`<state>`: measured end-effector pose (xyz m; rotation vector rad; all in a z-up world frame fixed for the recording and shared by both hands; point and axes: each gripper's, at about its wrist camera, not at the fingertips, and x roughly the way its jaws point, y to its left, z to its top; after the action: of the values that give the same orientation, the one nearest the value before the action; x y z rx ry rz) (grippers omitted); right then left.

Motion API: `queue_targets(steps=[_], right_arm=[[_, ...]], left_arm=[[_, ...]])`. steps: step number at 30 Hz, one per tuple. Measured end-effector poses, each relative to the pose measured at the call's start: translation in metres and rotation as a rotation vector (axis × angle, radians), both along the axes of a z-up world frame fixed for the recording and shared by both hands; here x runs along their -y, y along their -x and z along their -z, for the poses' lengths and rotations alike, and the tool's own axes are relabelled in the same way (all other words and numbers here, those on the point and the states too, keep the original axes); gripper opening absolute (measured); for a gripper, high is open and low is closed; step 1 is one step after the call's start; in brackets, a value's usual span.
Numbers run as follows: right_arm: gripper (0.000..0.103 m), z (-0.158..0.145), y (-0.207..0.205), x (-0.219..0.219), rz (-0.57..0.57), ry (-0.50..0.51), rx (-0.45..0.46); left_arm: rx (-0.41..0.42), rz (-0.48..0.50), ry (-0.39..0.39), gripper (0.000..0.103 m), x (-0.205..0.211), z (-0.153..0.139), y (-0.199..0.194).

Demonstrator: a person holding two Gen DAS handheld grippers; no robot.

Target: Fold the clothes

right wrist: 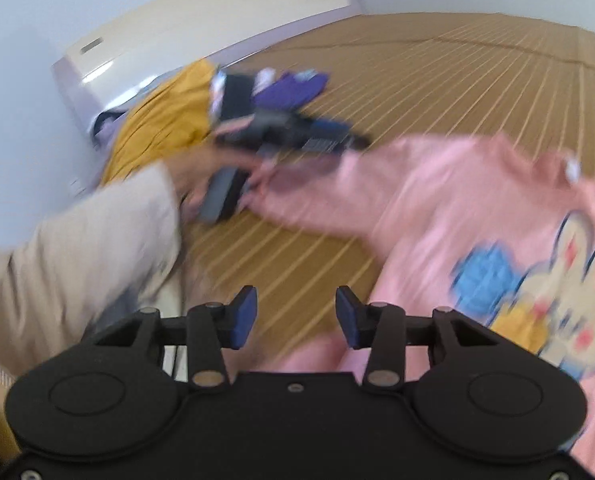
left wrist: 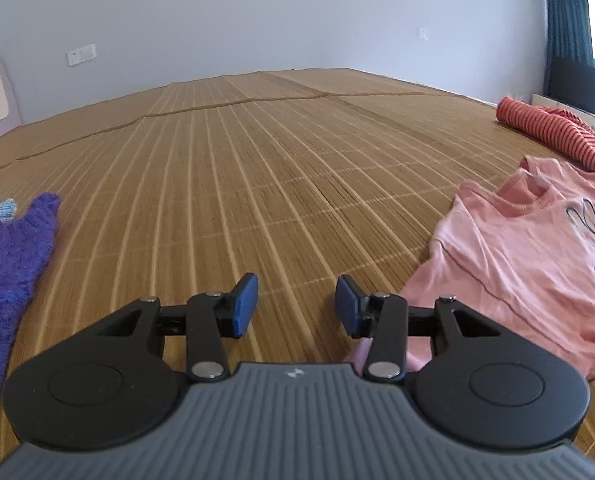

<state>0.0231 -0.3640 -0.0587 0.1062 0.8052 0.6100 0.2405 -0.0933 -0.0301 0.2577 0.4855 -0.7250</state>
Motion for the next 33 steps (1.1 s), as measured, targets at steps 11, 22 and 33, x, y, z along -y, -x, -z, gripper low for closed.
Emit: queue_targets(steps=[11, 22, 33], right_arm=[[0.014, 0.041, -0.133, -0.012, 0.208, 0.101, -0.194], [0.001, 0.049, -0.190, -0.015, 0.297, 0.079, -0.173], [0.035, -0.002, -0.132, 0.021, 0.279, 0.091, -0.037]], left_arm=[[0.042, 0.132, 0.064, 0.050, -0.032, -0.045, 0.077], [-0.176, 0.490, 0.087, 0.051, -0.010, -0.023, 0.140], [-0.155, 0.534, -0.082, 0.051, 0.019, 0.001, 0.179]])
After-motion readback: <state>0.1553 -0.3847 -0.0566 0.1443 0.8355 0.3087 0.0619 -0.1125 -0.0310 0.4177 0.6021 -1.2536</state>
